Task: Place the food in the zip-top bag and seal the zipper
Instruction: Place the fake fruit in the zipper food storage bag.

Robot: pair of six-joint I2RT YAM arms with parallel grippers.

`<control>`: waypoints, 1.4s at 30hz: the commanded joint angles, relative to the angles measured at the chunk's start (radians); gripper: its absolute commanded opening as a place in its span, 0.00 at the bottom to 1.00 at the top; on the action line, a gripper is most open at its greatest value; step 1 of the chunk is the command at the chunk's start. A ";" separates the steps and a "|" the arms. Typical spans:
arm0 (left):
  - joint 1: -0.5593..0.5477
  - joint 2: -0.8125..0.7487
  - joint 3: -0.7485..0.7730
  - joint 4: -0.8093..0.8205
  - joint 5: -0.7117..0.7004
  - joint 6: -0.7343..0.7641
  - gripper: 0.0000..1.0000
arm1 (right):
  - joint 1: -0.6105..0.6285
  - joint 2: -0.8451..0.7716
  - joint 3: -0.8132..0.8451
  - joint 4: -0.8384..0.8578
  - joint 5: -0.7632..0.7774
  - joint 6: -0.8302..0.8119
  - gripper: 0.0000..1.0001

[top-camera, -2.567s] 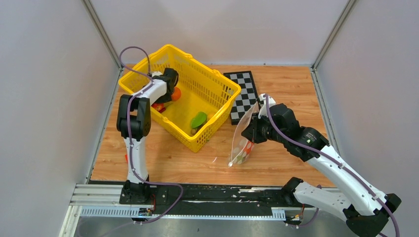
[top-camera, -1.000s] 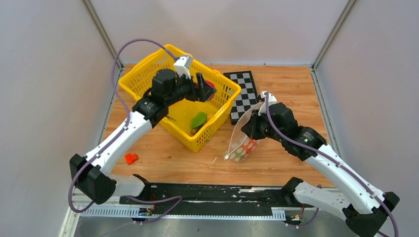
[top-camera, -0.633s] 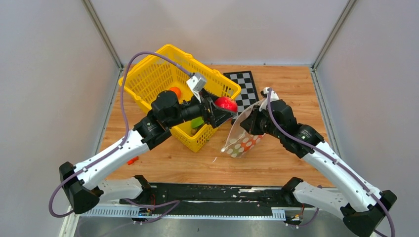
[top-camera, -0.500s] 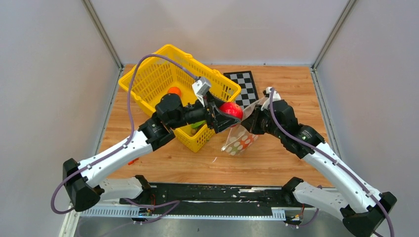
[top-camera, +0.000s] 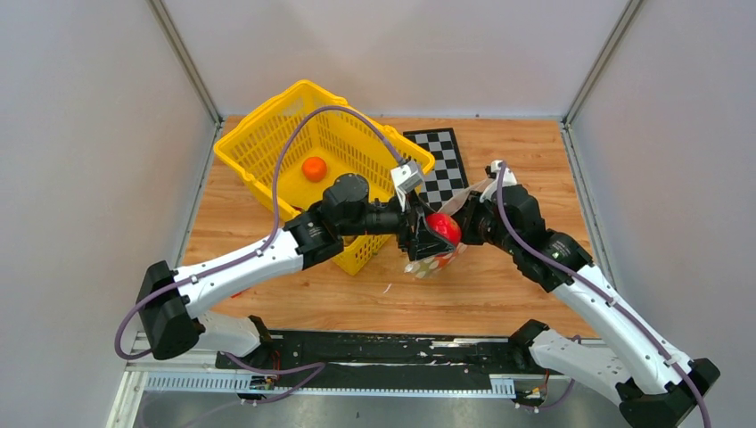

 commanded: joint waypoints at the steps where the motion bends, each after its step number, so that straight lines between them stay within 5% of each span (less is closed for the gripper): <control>1: -0.014 0.030 0.035 -0.094 -0.087 0.095 0.46 | 0.003 -0.042 0.005 0.057 -0.011 0.016 0.00; 15: -0.032 0.036 0.029 -0.229 -0.294 0.171 0.46 | 0.001 -0.068 0.006 0.050 -0.015 0.018 0.00; 24: -0.037 0.051 0.070 -0.286 -0.565 0.120 0.50 | 0.000 -0.041 0.025 0.036 -0.226 -0.063 0.00; 36: -0.039 0.072 0.120 -0.261 -0.660 0.070 0.64 | 0.000 -0.067 0.067 0.008 -0.267 -0.057 0.00; 42: -0.039 0.087 0.148 -0.241 -0.584 0.074 0.74 | 0.000 -0.080 0.085 -0.027 -0.225 -0.051 0.00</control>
